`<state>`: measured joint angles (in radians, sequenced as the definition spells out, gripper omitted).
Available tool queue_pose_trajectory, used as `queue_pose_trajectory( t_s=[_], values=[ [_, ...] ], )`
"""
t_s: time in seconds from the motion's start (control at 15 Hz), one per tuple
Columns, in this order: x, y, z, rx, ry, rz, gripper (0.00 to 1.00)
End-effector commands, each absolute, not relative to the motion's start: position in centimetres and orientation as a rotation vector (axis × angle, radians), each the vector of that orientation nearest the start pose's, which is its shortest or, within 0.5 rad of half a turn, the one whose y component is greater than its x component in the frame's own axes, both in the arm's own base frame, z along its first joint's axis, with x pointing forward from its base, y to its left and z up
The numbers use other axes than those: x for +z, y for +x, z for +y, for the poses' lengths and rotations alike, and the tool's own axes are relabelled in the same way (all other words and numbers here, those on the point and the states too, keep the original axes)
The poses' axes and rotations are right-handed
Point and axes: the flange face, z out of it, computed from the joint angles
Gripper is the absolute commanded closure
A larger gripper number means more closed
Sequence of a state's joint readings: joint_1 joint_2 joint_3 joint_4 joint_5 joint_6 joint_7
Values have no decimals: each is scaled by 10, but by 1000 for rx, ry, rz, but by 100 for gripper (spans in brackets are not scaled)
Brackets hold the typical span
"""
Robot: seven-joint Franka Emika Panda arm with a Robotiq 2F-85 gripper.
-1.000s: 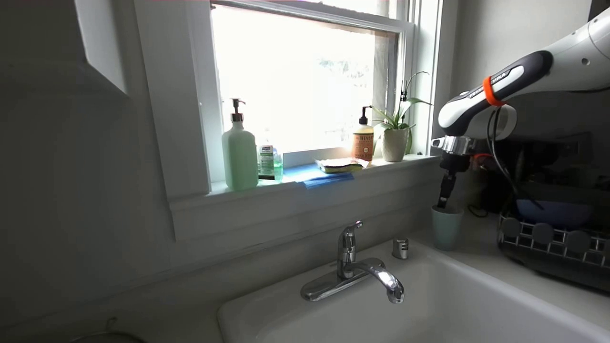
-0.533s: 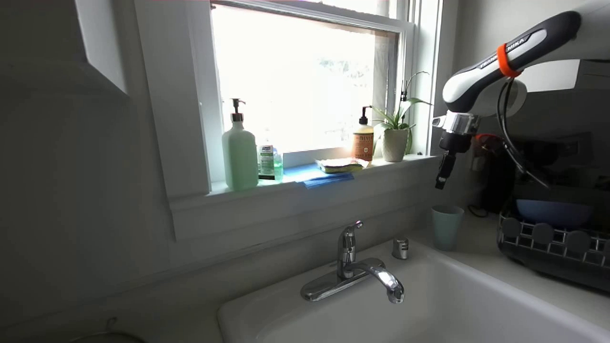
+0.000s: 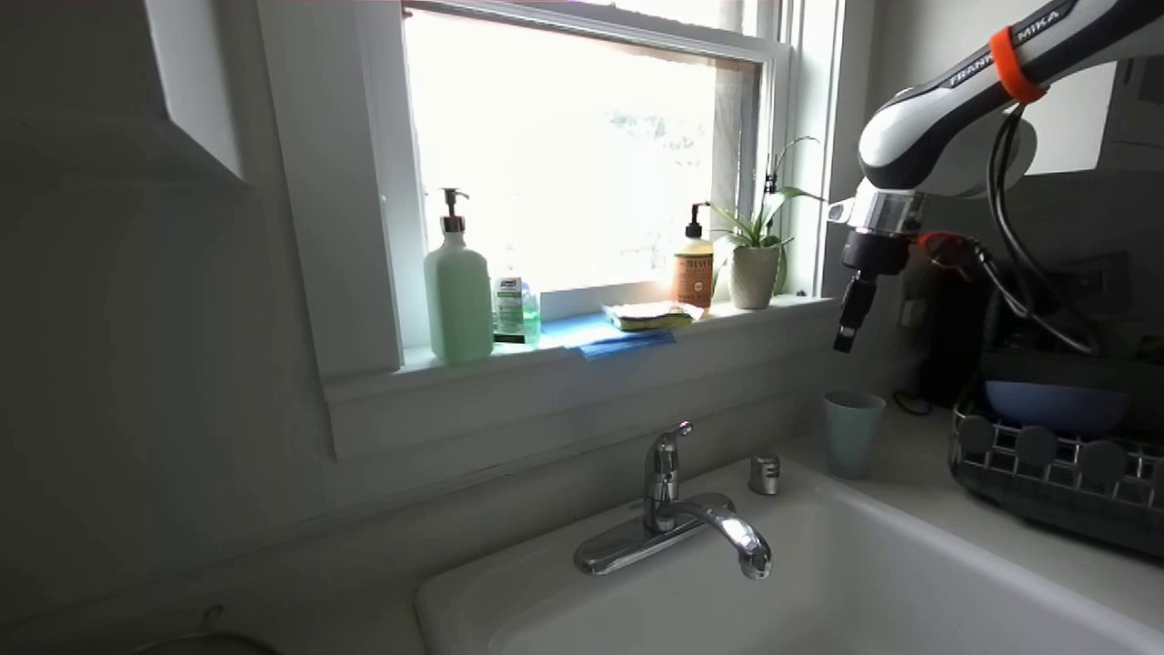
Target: Pour the liquid from the blue cup into the sink
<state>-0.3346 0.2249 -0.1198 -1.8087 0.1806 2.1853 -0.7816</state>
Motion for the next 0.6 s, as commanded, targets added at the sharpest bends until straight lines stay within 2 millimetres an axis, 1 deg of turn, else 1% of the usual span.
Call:
queue_pose_trajectory(
  t_s=[0.0,0.33,0.4,0.53],
  values=[
    [442,556,-248,-304,-3139,-285,0],
    [443,543,-228,-278,-3177,-202,0],
    [440,557,-237,-269,-3149,-246,0],
    [440,553,-232,-266,-3154,-227,0]
  ],
)
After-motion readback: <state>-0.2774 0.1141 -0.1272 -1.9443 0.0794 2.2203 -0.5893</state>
